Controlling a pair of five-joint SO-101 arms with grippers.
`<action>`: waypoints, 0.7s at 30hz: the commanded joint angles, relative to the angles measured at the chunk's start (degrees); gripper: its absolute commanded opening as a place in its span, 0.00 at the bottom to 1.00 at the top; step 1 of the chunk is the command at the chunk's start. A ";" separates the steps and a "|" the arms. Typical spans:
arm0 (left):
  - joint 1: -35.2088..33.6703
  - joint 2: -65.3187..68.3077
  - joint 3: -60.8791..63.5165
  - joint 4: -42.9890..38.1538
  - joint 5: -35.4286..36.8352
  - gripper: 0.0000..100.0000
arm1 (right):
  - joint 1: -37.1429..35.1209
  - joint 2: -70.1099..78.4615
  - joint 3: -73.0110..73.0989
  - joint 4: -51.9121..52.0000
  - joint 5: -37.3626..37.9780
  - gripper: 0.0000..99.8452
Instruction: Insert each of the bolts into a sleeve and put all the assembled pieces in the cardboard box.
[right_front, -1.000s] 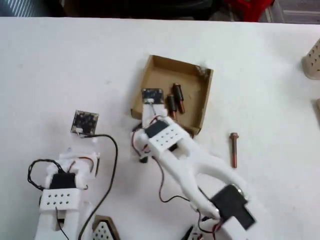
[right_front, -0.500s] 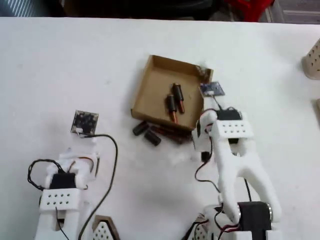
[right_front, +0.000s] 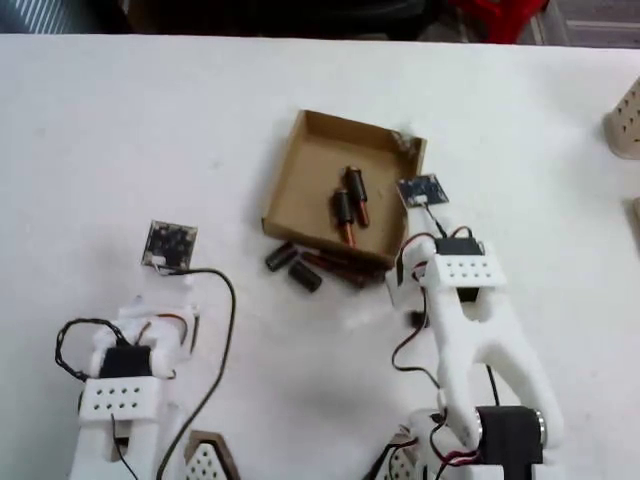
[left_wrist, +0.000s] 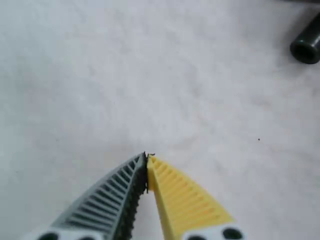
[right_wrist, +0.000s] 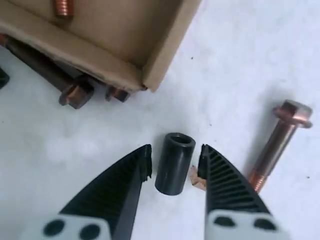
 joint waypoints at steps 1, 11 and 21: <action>-0.48 -0.57 -1.49 -0.09 0.18 0.02 | 0.92 -2.33 -0.44 2.68 1.32 0.14; -0.48 -0.57 -1.49 -0.09 0.18 0.02 | 1.36 -1.63 4.13 -3.65 3.78 0.14; -0.48 -0.57 -1.41 -0.09 0.18 0.02 | 1.01 -1.63 9.41 -12.44 4.04 0.10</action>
